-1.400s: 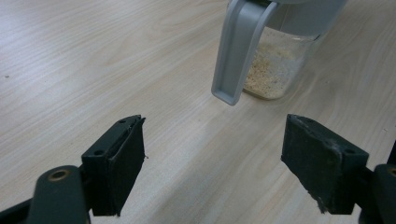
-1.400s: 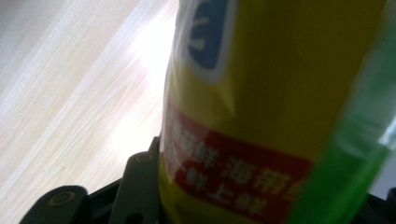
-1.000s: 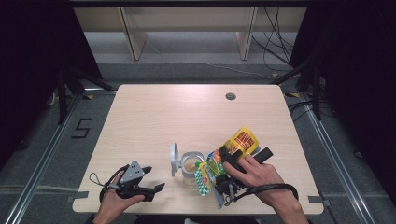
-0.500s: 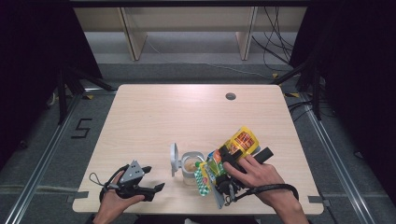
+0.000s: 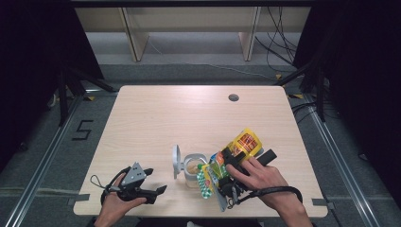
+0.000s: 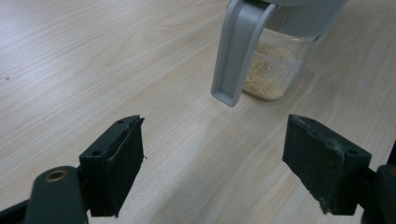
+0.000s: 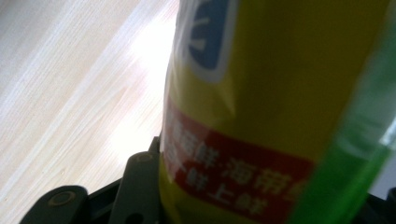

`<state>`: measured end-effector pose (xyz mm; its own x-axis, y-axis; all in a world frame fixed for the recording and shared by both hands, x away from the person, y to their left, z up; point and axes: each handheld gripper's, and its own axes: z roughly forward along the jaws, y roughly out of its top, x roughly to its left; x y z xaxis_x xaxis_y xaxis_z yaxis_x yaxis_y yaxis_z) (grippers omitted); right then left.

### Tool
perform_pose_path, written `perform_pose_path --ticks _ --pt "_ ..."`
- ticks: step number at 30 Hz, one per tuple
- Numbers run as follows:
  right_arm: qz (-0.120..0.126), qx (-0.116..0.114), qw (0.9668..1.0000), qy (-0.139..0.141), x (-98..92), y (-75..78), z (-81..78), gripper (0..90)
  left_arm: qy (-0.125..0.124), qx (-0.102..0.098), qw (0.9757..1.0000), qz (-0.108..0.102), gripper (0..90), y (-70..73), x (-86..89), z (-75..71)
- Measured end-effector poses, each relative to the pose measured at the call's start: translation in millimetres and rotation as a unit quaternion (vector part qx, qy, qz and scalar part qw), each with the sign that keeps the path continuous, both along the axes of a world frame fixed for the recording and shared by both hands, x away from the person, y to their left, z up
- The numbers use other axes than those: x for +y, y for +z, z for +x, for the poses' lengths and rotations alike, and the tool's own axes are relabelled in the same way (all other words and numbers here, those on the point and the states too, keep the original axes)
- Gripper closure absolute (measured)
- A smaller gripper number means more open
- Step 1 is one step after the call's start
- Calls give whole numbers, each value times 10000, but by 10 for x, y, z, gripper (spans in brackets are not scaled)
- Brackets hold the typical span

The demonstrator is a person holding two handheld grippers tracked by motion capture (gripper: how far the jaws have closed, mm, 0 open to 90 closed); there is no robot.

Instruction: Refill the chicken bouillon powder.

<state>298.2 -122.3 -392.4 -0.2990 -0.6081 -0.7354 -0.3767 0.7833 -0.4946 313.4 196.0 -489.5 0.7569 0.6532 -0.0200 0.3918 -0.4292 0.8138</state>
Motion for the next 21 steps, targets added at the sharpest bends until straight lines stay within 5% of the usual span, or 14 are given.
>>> perform_pose_path --ticks 2,3,6,12,16,18,21 --pt "31 0 10000 -37 -6 -1 -7 608 83 -8 9999 -144 197 -10 -20 -9" --pt "73 -11 9999 -72 -12 -3 -10 608 51 10 10000 -45 196 3 -8 -6" --pt "-124 -32 9999 81 16 15 5 608 58 6 9999 -117 197 -2 -15 -8" --pt "54 -1 10000 -75 -11 -14 -12 608 150 68 9996 -213 197 -15 -34 -24" --pt "-99 -9 9999 76 11 13 1 608 103 -3 9997 -204 197 -14 -30 -11" --pt "-45 -10 10000 52 2 9 0 608 -17 -2 10000 33 197 3 3 2" --pt "-44 5 10000 55 -1 9 2 609 127 82 9997 -199 197 -10 -31 -20"
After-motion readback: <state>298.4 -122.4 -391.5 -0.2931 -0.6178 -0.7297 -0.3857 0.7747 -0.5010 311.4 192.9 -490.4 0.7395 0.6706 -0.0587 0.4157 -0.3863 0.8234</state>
